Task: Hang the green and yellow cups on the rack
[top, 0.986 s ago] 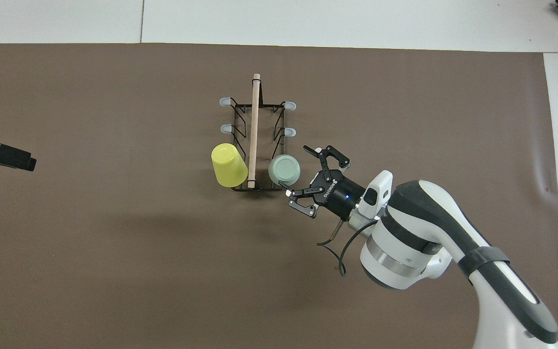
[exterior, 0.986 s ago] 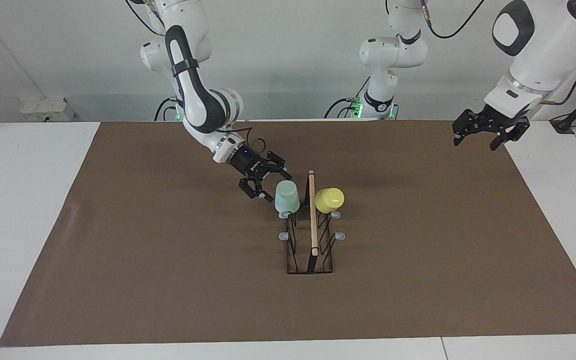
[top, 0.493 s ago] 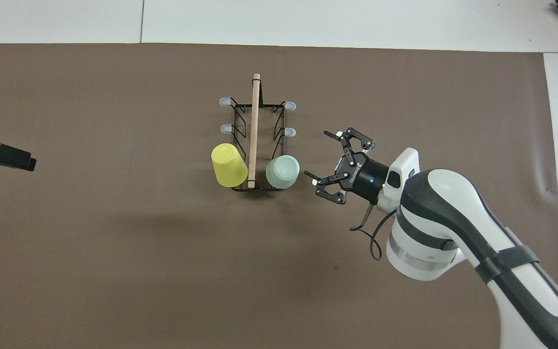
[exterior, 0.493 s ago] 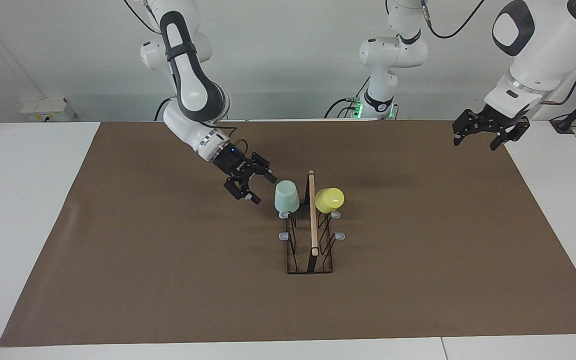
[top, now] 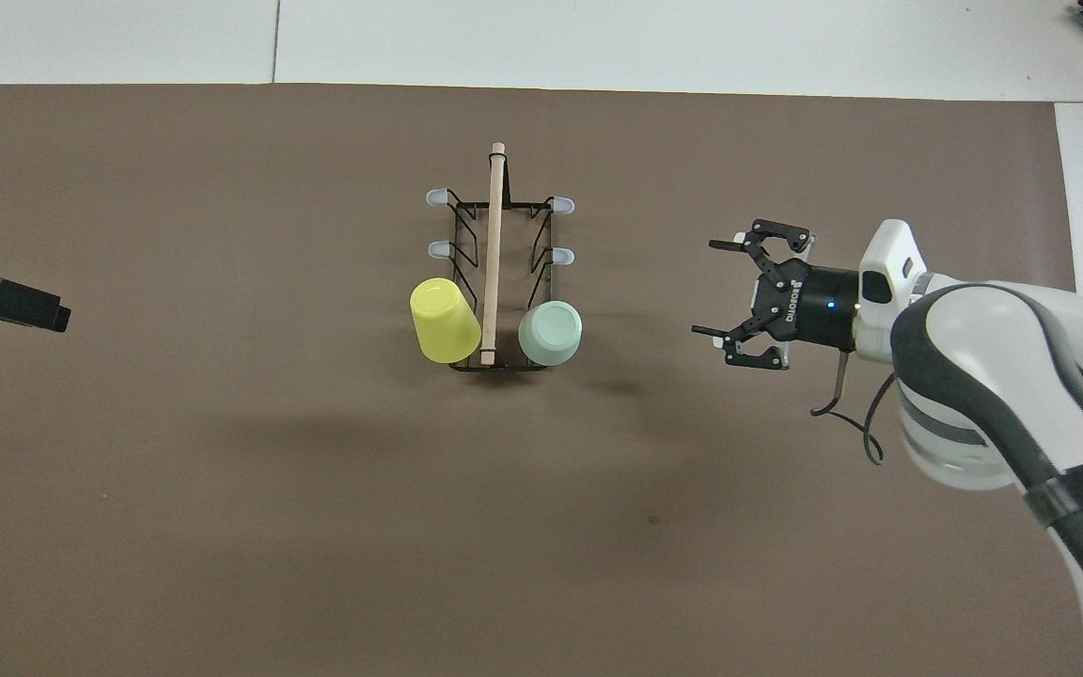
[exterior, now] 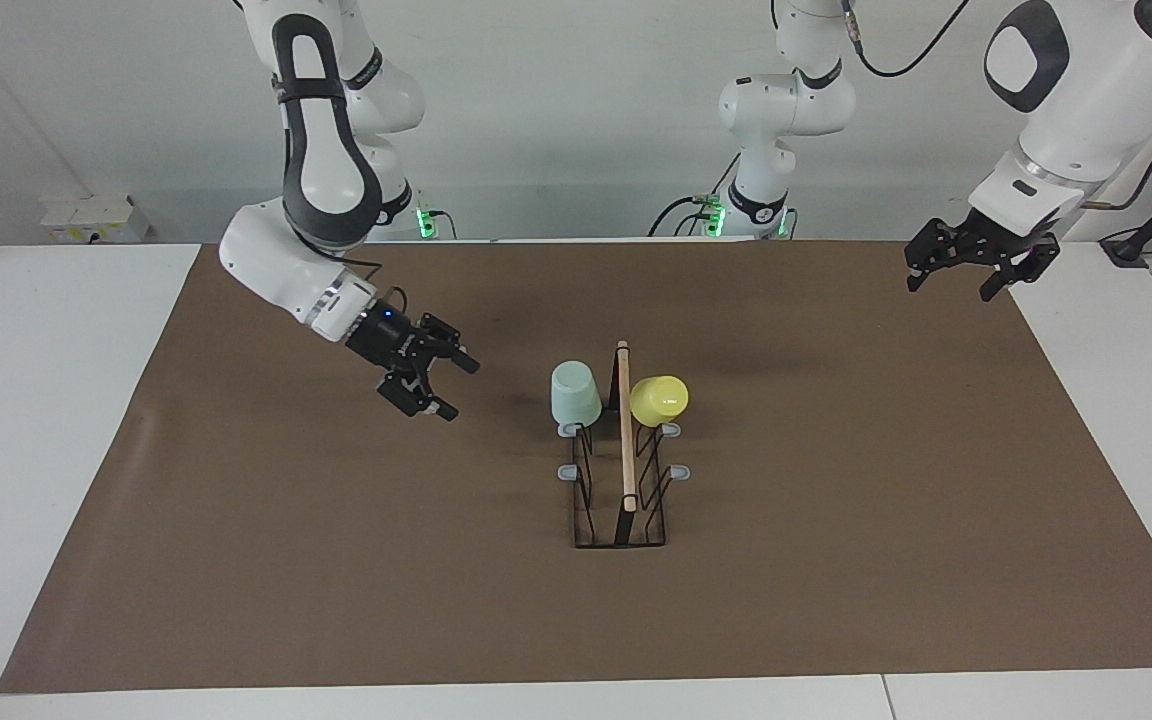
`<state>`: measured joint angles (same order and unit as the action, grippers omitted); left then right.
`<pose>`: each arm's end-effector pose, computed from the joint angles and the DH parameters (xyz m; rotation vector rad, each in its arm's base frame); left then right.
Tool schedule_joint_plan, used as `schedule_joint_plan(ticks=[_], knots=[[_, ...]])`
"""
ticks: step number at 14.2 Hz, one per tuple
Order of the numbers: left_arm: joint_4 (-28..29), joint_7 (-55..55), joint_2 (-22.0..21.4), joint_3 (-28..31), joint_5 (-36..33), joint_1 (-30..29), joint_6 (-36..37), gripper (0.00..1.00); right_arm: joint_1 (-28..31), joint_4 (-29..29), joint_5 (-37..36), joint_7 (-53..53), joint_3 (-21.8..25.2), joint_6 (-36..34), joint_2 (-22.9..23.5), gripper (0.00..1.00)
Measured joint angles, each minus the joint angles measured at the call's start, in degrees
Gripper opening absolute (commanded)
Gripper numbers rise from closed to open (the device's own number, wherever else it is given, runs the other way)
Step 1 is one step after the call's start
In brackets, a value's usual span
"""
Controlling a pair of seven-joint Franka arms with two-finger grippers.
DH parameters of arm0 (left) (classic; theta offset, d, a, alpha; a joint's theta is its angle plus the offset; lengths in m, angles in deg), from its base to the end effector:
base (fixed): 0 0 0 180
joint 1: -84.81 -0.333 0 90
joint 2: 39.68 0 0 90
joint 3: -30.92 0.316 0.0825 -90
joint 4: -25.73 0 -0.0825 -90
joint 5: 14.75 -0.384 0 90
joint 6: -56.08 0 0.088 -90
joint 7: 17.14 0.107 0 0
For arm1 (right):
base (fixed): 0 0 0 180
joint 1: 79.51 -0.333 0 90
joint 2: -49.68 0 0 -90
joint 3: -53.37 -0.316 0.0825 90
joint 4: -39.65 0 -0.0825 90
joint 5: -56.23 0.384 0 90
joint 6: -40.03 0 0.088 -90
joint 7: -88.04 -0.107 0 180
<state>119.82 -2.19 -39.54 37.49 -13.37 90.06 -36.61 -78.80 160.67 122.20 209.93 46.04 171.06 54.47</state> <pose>0.5573 0.0103 0.5935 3.0923 -0.3673 -0.0362 0.5674 0.0860 0.3963 -1.8673 -1.6931 -1.0731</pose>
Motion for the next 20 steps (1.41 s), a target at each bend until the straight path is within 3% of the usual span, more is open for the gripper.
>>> schedule_joint_plan(ticks=[3,8,12,16,20], knots=[[0.0,0.0,0.0,0.0,0.0,0.0,0.0,1.0,3.9,-4.5,-12.4,-10.5,0.2,-7.3,-0.4,1.0],[0.0,0.0,0.0,0.0,0.0,0.0,0.0,1.0,5.4,-11.6,-29.6,-27.5,0.1,-15.7,-1.3,1.0],[0.0,0.0,0.0,-0.2,0.0,0.1,0.0,1.0,8.1,-15.4,-36.0,-39.1,0.2,-19.2,-1.4,1.0],[-0.1,0.0,-0.1,-0.1,0.0,0.2,-0.1,1.0,10.2,-17.7,-37.3,-48.2,0.3,-19.9,-1.4,1.0],[-0.9,0.0,-0.6,-0.2,0.0,0.3,0.0,1.0,10.3,-19.2,-46.0,-68.2,0.1,-24.2,-1.5,1.0]])
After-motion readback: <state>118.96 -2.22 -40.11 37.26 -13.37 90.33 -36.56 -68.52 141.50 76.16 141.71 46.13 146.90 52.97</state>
